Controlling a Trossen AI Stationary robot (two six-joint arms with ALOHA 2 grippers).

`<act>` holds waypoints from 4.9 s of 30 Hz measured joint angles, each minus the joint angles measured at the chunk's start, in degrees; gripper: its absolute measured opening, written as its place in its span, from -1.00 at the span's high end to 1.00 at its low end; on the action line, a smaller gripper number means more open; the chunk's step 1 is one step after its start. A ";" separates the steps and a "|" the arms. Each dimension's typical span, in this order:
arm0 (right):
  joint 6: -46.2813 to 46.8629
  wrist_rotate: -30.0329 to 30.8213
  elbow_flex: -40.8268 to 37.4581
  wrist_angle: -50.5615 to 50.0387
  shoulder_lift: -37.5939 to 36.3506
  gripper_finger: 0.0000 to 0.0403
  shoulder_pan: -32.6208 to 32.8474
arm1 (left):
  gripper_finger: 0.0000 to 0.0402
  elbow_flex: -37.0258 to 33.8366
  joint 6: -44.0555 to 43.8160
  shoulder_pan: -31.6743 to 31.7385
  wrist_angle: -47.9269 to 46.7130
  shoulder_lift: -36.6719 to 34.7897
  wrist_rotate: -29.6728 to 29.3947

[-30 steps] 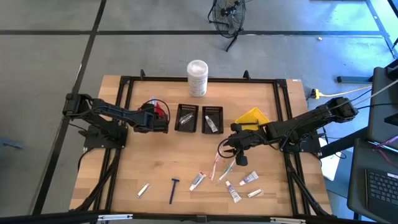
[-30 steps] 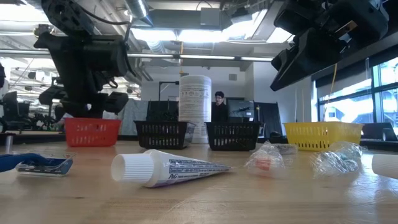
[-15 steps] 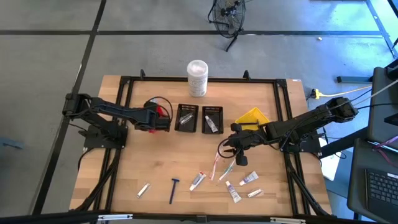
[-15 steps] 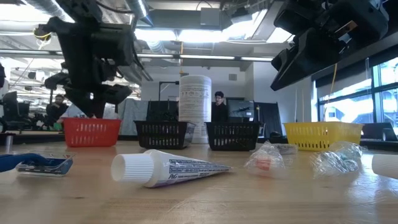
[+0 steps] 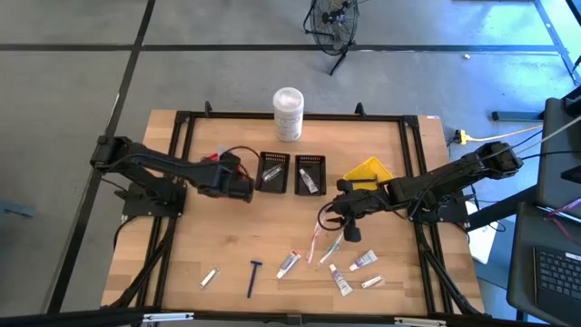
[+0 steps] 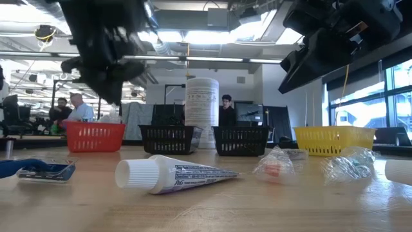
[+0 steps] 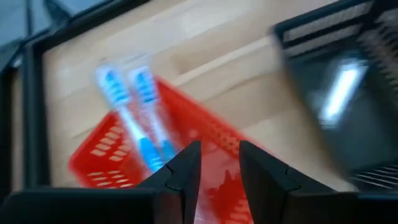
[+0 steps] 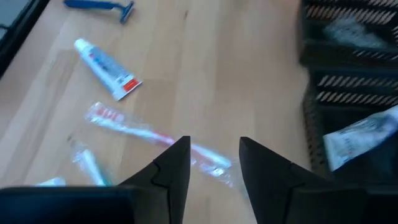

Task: Pick & Place Travel size toiletries
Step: Put the silver nail cutter into the left black bin

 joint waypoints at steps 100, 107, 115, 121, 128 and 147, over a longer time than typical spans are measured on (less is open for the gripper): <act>-11.74 -4.59 0.02 17.15 10.38 0.15 -6.74 | 0.26 1.15 -18.20 -42.67 22.59 17.25 55.40; -11.74 -4.59 0.02 17.16 10.38 0.10 -6.74 | 0.46 1.19 -17.55 -42.70 21.53 17.25 54.20; -11.70 -4.59 0.02 17.16 10.38 0.14 -6.72 | 0.74 1.21 -13.11 -41.69 21.71 17.22 52.84; -5.95 -6.13 0.02 16.48 10.36 0.20 -6.15 | 0.75 2.34 -2.72 -37.97 21.60 17.14 46.42; -3.23 -8.92 -0.02 13.53 10.36 0.31 -3.28 | 0.75 7.73 16.55 -28.60 15.17 15.81 35.06; 2.03 -8.88 -0.02 14.19 10.36 0.56 3.10 | 0.74 16.58 54.21 4.28 16.41 14.75 18.74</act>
